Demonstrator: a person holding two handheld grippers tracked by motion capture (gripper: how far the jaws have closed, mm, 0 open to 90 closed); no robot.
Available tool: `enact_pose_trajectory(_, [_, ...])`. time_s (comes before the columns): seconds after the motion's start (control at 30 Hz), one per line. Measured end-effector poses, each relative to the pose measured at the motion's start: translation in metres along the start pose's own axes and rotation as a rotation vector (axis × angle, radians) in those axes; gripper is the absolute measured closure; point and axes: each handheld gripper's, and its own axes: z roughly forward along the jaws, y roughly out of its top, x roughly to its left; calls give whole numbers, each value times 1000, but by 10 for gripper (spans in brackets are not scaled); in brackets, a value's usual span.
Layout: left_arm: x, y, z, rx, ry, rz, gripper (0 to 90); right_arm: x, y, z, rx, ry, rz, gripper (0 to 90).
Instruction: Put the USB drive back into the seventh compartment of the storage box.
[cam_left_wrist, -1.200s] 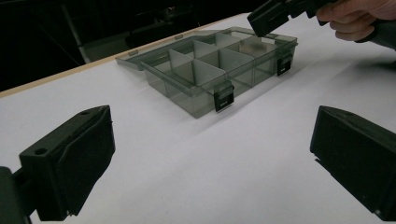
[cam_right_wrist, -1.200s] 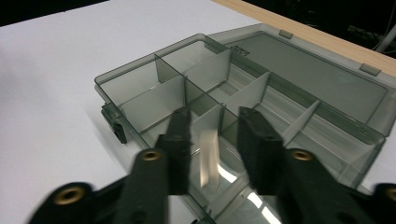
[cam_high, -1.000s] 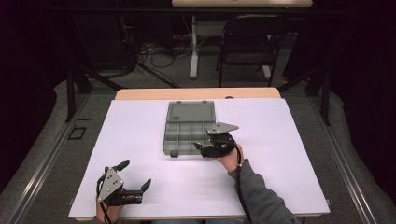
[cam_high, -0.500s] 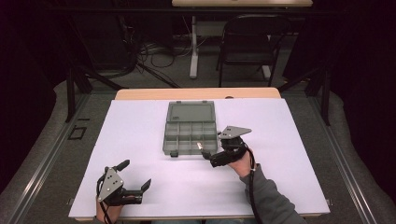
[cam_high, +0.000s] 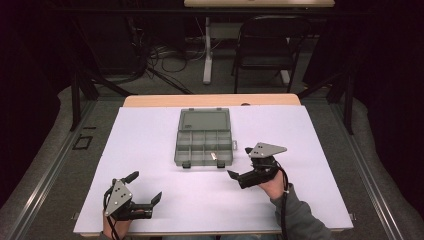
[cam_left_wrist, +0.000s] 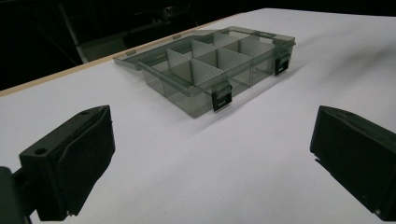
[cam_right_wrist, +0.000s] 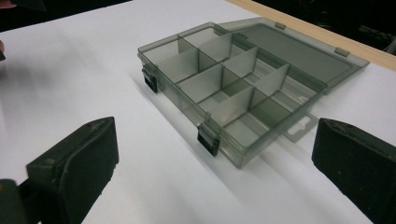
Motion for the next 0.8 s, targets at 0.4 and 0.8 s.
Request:
enact_pose_trajectory(0.4, [0,0,1,2,-2,-3,1,-2,-17,-24,-15,-19,-3,0])
enact_pose_trajectory(0.8, [0,0,2,8,-3,2,1,1,-32,-44,-46,-47,-16,1])
